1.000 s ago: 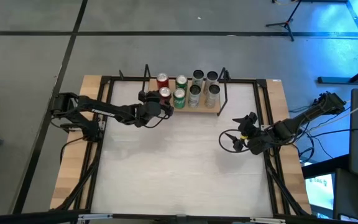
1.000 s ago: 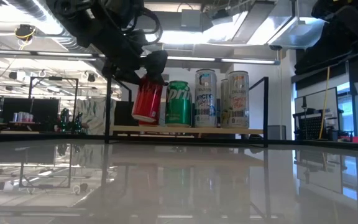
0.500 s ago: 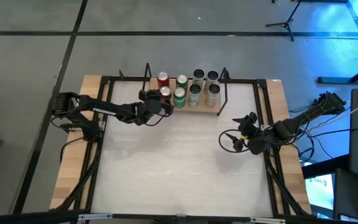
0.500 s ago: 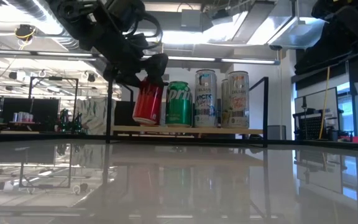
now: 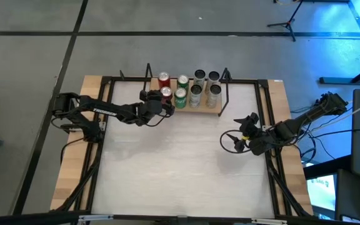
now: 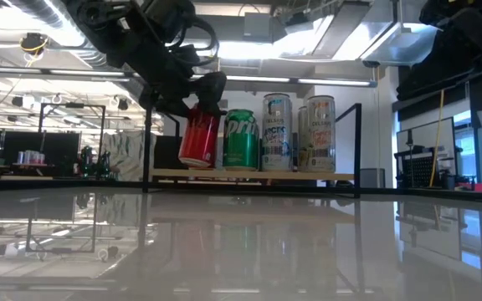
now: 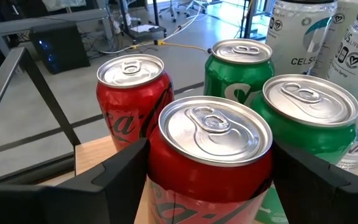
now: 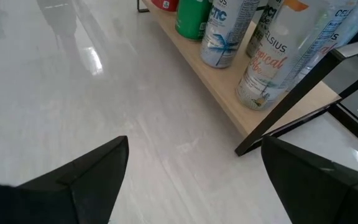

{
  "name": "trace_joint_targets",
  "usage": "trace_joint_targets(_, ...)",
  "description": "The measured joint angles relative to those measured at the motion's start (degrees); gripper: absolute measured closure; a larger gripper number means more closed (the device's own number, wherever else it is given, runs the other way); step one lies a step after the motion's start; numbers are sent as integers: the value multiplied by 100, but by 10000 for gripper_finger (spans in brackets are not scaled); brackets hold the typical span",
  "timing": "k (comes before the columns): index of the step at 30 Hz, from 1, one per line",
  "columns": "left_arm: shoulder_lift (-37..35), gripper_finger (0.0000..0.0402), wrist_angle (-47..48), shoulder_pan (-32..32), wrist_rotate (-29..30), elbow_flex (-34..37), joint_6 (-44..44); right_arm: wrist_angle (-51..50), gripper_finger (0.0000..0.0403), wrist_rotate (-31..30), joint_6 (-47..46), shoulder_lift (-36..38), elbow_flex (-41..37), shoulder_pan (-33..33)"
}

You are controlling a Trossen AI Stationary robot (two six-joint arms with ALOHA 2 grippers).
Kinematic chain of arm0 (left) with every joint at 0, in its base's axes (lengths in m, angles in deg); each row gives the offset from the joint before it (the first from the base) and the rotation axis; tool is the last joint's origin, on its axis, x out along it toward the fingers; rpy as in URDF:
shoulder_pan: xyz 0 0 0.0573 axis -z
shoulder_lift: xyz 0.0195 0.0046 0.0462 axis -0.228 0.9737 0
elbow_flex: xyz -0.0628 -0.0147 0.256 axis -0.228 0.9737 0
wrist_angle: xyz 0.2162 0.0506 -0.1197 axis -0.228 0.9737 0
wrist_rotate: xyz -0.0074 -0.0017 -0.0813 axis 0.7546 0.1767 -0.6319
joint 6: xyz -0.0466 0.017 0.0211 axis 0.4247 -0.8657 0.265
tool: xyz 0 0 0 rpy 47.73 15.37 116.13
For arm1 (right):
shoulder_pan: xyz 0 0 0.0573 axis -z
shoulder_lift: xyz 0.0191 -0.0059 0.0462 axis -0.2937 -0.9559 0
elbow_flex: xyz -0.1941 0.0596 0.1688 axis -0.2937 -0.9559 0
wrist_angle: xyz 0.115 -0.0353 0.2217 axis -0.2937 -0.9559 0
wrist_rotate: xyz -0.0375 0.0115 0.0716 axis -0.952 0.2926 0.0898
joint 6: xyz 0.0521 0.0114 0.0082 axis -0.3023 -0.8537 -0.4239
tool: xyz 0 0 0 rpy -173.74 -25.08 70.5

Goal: Place canned beverage on shelf
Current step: Put the red and black soda can on the shelf

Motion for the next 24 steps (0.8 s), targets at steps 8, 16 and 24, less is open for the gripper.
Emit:
trace_joint_targets(8, 0, 121, 117, 0, 28, -4, -17, 0, 40, 1, 0, 0, 0, 1)
trace_joint_targets(16, 0, 97, 175, 0, 36, -7, -30, 0, 40, 19, 0, 2, 0, 1)
trace_joint_targets(24, -7, 55, 173, -13, 6, -17, -29, 0, 40, 17, -2, 2, 0, -1)
